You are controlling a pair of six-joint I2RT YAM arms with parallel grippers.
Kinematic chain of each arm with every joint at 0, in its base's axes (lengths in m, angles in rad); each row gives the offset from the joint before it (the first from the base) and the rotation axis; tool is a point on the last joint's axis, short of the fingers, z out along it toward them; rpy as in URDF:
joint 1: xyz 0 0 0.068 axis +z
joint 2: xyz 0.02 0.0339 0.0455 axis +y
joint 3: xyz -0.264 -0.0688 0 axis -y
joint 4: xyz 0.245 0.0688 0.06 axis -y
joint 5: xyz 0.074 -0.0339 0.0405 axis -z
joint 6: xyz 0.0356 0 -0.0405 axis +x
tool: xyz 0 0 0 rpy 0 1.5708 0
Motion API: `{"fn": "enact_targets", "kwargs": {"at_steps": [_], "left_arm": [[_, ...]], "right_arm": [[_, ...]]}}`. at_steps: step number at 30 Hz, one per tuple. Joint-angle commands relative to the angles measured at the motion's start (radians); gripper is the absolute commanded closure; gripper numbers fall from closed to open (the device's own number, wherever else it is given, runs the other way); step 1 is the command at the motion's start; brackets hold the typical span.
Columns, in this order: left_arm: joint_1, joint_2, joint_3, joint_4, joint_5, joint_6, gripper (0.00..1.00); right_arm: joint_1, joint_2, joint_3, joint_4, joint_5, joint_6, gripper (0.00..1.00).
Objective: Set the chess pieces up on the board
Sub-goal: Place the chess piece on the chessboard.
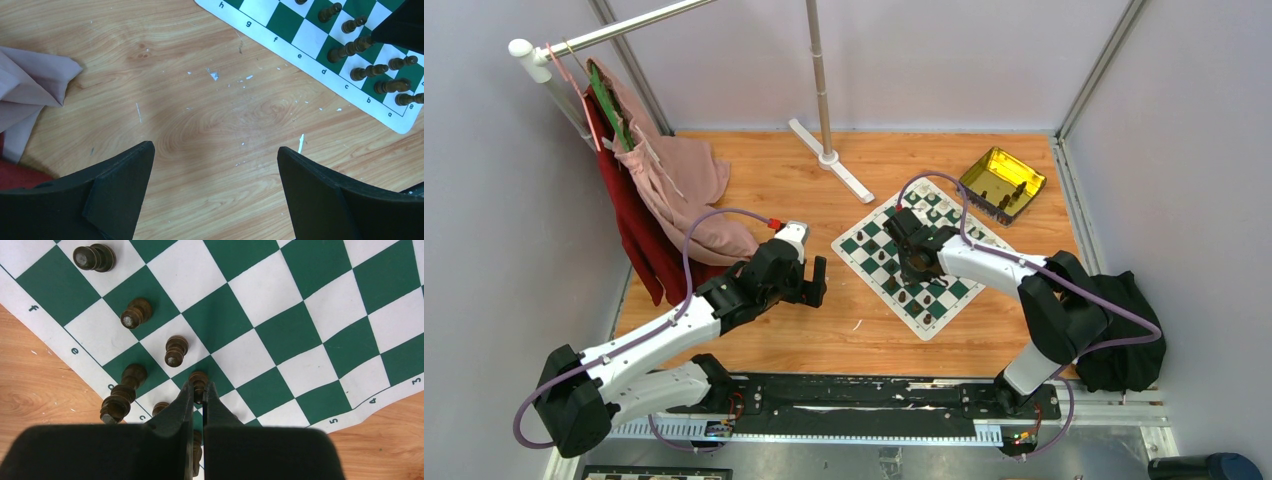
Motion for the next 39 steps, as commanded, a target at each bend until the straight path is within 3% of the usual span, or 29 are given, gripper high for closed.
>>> {"fn": "enact_targets", "kwargs": {"at_steps": [1, 31, 39], "left_arm": [[0.003, -0.013, -0.014, 0.024, -0.002, 0.011, 0.00], [0.003, -0.011, -0.021, 0.030, -0.004, 0.020, 0.00], [0.003, -0.011, -0.024, 0.031, -0.004, 0.020, 0.00]], "right_arm": [[0.019, -0.011, -0.006, -0.039, 0.007, 0.017, 1.00], [0.024, 0.000, -0.006, -0.056, 0.016, 0.023, 0.99], [0.026, 0.012, -0.001, -0.055, 0.008, 0.017, 0.83]]}}
